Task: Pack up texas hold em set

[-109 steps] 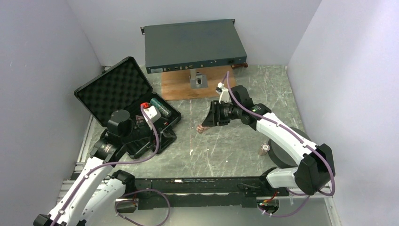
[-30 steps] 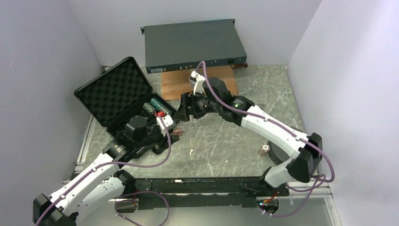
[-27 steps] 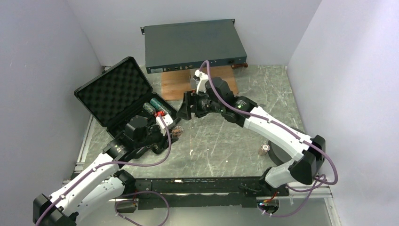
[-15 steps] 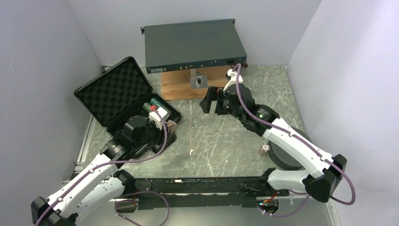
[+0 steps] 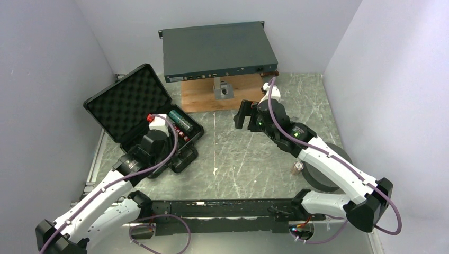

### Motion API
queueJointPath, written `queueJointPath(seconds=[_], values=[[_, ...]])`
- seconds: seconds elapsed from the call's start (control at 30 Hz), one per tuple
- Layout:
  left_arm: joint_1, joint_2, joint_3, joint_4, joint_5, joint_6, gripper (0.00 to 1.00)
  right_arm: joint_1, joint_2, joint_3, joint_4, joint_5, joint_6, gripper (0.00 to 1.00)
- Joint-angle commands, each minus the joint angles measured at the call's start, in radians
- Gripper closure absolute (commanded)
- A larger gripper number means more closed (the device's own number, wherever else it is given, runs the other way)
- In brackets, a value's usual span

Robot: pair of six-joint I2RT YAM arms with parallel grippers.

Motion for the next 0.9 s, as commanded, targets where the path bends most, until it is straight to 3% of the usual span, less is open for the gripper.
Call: queueJointPath(seconds=[0.0,0.43,0.87], values=[[0.031,-0.005,0.086,-0.028,-0.168,-0.207,1.0,-0.005,-0.013,-0.007,-0.01,0.022,0.008,0.0],[0.262,0.042,0.096,-0.154,-0.232,-0.427,1.0,-0.007,-0.066,-0.063,0.001,0.027,0.014,0.0],[0.445,0.14,0.077,-0.093,-0.165,-0.391,1.0,-0.018,-0.075,-0.098,0.017,0.024,0.002,0.0]])
